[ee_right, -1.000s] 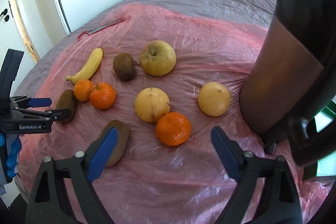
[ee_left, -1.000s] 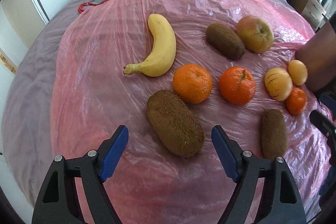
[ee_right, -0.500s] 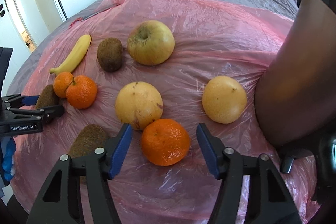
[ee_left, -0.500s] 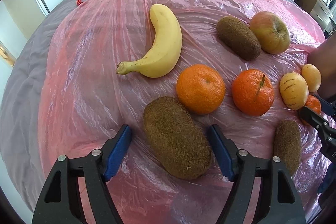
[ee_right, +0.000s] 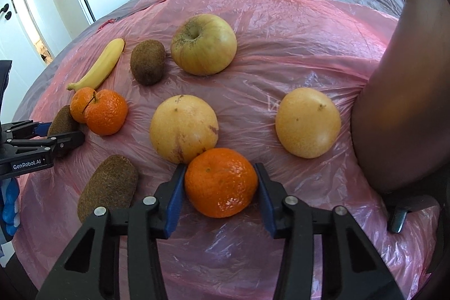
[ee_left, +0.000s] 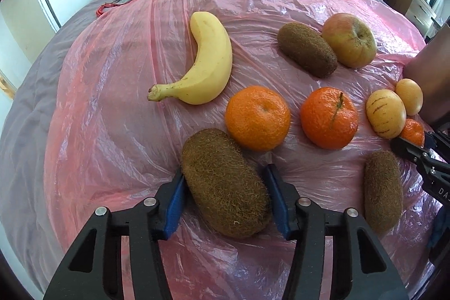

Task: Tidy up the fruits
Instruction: 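Grasp a brown kiwi with the left tool while the right tool grasps a tangerine, then carry the kiwi and tangerine in both tools over the green tray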

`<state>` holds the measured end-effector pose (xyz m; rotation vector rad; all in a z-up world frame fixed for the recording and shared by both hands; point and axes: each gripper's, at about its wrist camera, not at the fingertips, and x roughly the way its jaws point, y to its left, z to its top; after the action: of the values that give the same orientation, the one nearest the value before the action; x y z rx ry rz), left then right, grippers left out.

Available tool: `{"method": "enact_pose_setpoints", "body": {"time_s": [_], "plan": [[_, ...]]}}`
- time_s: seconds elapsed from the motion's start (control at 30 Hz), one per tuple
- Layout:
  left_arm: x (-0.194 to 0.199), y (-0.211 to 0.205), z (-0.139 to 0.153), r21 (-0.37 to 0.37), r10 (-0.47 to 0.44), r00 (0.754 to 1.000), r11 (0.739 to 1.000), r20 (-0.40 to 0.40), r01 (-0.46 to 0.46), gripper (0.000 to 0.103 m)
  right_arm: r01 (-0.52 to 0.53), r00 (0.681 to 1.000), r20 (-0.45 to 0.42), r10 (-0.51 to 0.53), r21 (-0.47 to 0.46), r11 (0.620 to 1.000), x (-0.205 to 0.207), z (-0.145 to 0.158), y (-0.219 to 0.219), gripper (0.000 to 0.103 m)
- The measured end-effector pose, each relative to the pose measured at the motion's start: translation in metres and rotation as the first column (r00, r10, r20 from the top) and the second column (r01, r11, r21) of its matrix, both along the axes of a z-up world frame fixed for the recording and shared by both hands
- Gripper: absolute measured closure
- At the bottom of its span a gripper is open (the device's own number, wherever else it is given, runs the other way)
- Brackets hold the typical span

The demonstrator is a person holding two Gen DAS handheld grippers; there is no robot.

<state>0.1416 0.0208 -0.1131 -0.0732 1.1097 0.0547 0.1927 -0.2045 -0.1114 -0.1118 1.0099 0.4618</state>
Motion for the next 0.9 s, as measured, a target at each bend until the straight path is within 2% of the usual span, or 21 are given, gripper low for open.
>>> {"method": "enact_pose_setpoints", "body": {"time_s": [0.3, 0.9], "plan": [[-0.007, 0.014, 0.007, -0.077, 0.005, 0.999, 0.997, 0.048, -0.001, 0.056, 0.007, 1.0, 0.0, -0.007, 0.059, 0.998, -0.001, 0.001, -0.006, 0.011], [-0.027, 0.027, 0.035, -0.127, 0.017, 0.995, 0.992, 0.103, -0.004, 0.056, 0.024, 1.0, 0.008, -0.025, 0.087, 0.996, -0.026, 0.027, -0.012, 0.011]]}}
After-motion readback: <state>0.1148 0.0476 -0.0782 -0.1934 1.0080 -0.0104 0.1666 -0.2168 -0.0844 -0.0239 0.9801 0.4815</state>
